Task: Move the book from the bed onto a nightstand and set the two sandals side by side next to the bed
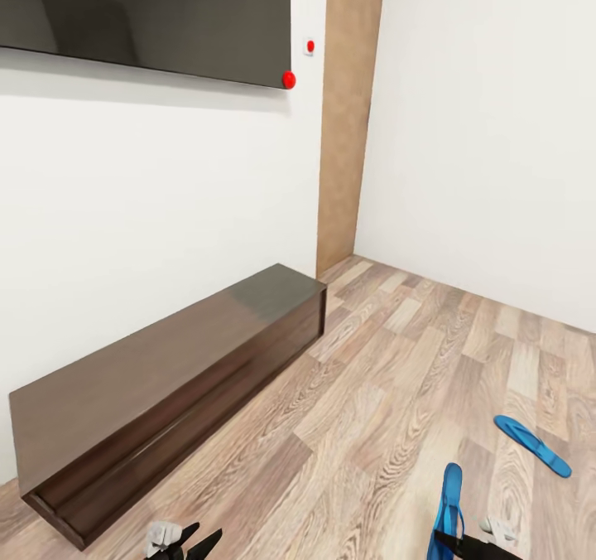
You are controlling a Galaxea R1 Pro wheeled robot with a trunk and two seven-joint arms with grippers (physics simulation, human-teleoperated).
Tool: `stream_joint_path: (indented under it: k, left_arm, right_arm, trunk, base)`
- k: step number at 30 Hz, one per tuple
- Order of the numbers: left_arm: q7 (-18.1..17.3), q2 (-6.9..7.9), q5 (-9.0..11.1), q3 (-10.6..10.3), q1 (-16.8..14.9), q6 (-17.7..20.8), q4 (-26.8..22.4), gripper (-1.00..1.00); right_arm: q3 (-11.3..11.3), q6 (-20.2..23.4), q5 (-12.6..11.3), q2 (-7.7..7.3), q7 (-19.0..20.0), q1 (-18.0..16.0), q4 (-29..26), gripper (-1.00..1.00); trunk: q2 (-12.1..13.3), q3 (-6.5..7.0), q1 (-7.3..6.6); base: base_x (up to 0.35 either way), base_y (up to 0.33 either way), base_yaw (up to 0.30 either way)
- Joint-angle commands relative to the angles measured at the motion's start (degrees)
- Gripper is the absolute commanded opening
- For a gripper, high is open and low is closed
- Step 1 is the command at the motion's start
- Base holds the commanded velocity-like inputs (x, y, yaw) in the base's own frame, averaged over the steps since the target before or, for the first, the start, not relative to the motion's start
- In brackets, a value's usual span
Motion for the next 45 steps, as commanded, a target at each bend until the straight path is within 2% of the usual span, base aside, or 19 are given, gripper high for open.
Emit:
stream_joint_path:
  k: [1, 14, 29, 45]
  left_arm:
    - [-0.2, 0.01, 0.0, 0.1, 0.0, -0.3, 0.0, 1.00]
    - [-0.2, 0.01, 0.0, 0.0, 0.0, -0.3, 0.0, 1.00]
    - [-0.1, -0.08, 0.0, -0.5, 0.0, -0.3, 0.0, 1.00]
    - [-0.1, -0.06, -0.1, -0.6, 0.0, -0.4, 2.1, 1.00]
  right_arm:
    - [-0.3, 0.3, 0.0, 0.01, 0.2, 0.0, 0.0, -1.00]
    - [-0.3, 0.3, 0.0, 0.01, 0.2, 0.0, 0.0, -1.00]
    - [-0.3, 0.3, 0.1, 0.07, 0.2, 0.0, 0.0, -1.00]
    - [-0.3, 0.3, 0.1, 0.06, 0.2, 0.0, 0.0, -1.00]
  trunk:
    - [0.0, -0.05, -0.01]
    - [0.0, -0.05, -0.01]
    - [0.0, -0.05, -0.01]
    - [0.0, -0.05, -0.01]
  base:
    - [0.000, 0.000, -0.281]
    - [0.057, 0.000, -0.252]
    - [0.312, 0.000, -0.013]
    - [0.018, 0.000, -0.239]
